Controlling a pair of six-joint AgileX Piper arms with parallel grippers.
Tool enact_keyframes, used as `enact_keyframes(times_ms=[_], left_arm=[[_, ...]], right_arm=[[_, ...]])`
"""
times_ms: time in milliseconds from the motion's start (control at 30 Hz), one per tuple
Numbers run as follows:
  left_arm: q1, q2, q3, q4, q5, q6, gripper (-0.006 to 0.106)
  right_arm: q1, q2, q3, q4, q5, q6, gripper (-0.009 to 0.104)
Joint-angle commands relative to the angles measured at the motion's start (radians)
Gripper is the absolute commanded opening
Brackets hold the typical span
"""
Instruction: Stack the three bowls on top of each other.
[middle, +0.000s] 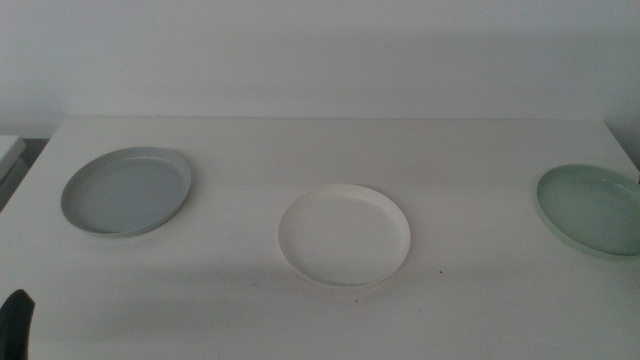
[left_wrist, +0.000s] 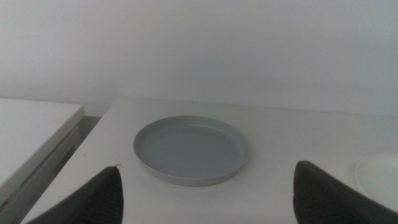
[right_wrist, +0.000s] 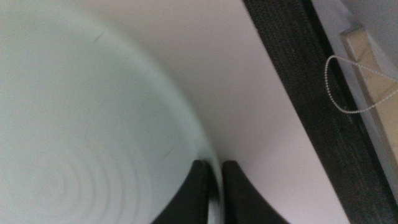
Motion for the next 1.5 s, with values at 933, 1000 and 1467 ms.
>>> enact_keyframes(times_ms=[933, 1000, 1467], left_arm=[[-0.001, -0.003, 0.000, 0.004, -0.014, -0.005, 0.094], [-0.001, -0.003, 0.000, 0.004, -0.014, -0.005, 0.094], [-0.001, -0.003, 0.000, 0.004, -0.014, -0.005, 0.094]], right_arm=[[0.745, -0.126, -0.037, 0.116, -0.056, 0.000, -0.001], [0.761, -0.108, -0.037, 0.127, -0.068, 0.000, -0.001], [0.788, -0.069, -0.038, 0.116, -0.079, 0.000, 0.006]])
